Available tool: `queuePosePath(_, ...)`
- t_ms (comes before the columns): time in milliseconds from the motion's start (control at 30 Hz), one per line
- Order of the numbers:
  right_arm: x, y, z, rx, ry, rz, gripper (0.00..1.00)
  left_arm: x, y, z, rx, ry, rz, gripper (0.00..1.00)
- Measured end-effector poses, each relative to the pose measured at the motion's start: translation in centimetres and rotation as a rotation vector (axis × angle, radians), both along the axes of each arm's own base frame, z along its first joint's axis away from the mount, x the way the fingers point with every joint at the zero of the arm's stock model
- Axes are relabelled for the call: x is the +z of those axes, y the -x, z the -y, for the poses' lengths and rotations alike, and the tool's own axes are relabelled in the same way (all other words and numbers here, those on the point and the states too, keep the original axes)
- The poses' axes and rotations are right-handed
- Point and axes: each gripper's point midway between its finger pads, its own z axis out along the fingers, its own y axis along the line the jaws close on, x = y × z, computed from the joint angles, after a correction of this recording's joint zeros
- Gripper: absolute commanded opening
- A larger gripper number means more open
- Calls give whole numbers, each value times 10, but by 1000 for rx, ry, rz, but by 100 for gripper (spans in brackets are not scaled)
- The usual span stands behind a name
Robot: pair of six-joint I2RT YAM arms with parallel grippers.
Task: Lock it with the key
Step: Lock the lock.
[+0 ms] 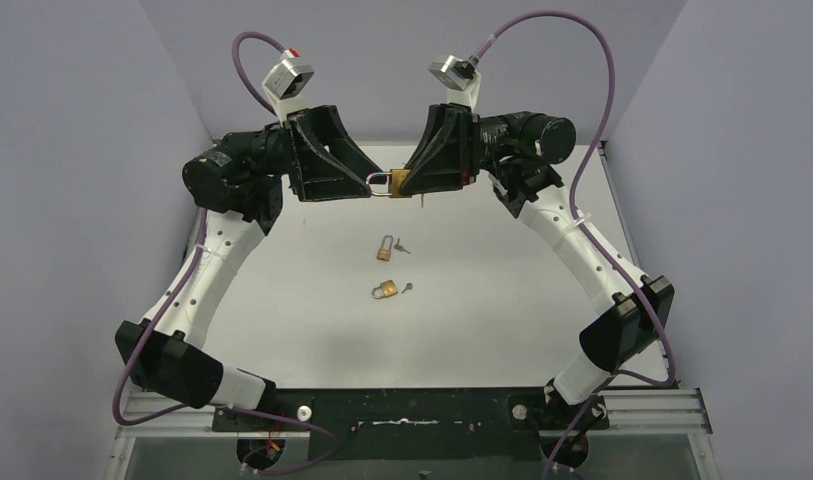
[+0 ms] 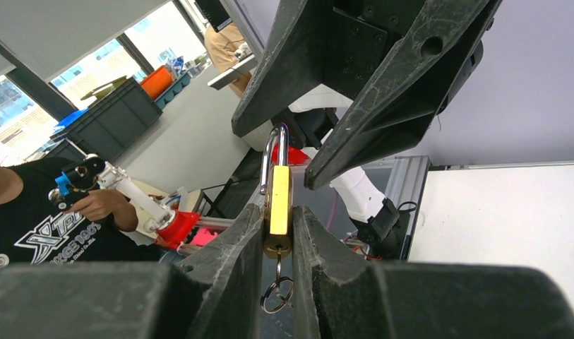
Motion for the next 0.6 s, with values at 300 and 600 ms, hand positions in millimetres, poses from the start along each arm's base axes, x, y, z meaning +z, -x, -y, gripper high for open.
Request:
queuePosePath(300, 0, 0, 0, 0, -1, 3, 0, -3, -4, 4, 7, -10, 1, 41)
queuePosePath(600, -1, 0, 0, 0, 3, 4, 0, -6, -9, 4, 40, -25, 7, 33)
